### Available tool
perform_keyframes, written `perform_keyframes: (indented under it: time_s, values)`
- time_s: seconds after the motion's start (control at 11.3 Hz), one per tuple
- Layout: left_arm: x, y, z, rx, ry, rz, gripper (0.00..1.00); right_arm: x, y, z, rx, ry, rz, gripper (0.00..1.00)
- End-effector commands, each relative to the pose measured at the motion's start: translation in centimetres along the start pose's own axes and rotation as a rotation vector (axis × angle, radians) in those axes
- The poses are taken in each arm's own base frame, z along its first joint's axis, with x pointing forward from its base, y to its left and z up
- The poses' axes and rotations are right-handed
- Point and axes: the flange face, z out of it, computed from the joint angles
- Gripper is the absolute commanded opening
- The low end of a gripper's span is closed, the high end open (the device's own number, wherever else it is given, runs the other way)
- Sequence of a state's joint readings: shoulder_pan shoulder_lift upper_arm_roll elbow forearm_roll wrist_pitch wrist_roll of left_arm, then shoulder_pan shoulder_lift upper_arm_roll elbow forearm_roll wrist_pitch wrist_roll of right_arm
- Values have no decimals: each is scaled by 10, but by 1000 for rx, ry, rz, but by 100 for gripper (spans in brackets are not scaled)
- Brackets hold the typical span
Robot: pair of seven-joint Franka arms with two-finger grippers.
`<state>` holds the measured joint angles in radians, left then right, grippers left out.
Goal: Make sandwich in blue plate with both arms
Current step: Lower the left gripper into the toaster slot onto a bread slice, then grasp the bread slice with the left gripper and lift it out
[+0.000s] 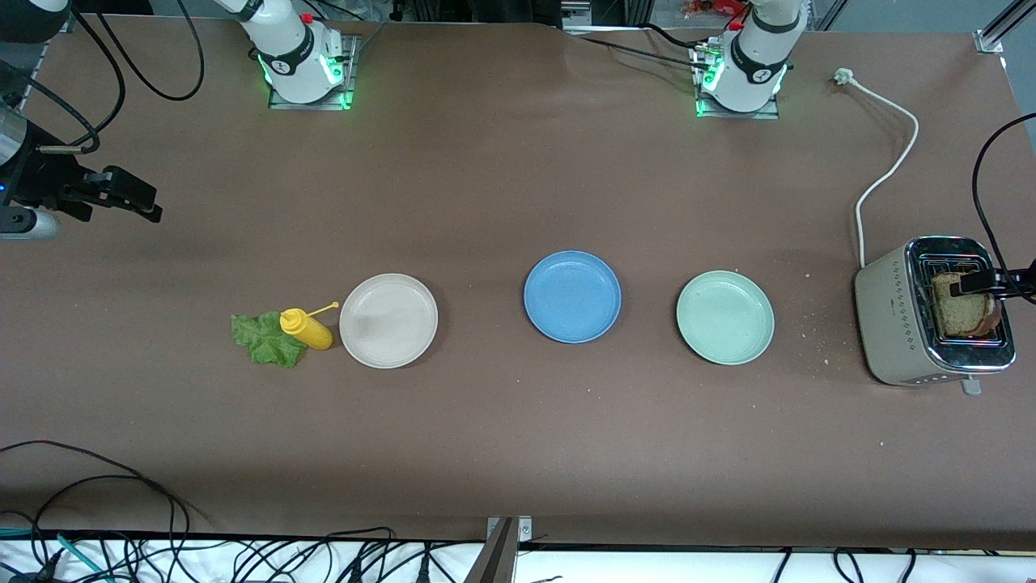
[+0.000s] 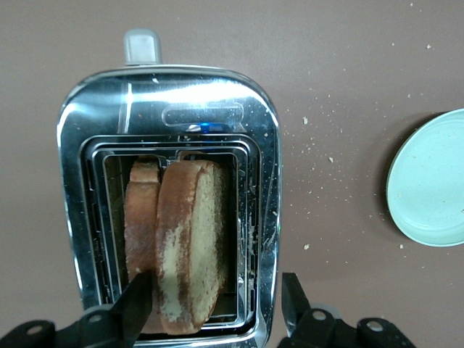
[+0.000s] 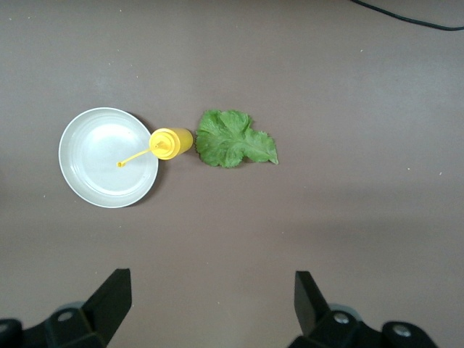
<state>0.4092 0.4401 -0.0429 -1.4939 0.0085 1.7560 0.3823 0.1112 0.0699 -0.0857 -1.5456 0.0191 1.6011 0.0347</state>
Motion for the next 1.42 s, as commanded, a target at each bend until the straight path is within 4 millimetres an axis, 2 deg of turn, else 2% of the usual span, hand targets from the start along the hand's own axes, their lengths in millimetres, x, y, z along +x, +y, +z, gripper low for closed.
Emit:
perform_keyframes:
  time_s: [0.0,0.09,0.27,0.53,0.62,0.71,0.8,0.98,1.16,1.33]
  values:
    - [1,1,1,-26,-3,-15,81,-3,0,-1,4,-1,3,100]
    - [1,4,4,-29,-12,-31,80,-2,0,-1,5,2,3,100]
    - [2,7,4,-29,-14,-43,68,-2,-1,-1,5,3,2,100]
    - [4,15,6,-33,-26,-69,68,-2,-1,4,4,-4,2,100]
    - [4,17,4,-34,-31,-75,59,-3,0,4,4,-7,3,100]
    - [4,20,5,-35,-38,-69,42,-3,-1,5,4,-10,2,100]
    - [5,25,5,-34,-41,-63,32,-3,-1,5,4,-9,2,100]
    - [4,21,5,-26,-42,-54,7,-4,-1,2,5,-6,3,100]
    - [4,21,-1,-14,-34,-53,0,-4,2,2,6,-6,10,100]
    - [3,23,-11,19,-29,-44,0,-4,3,1,6,-4,11,100]
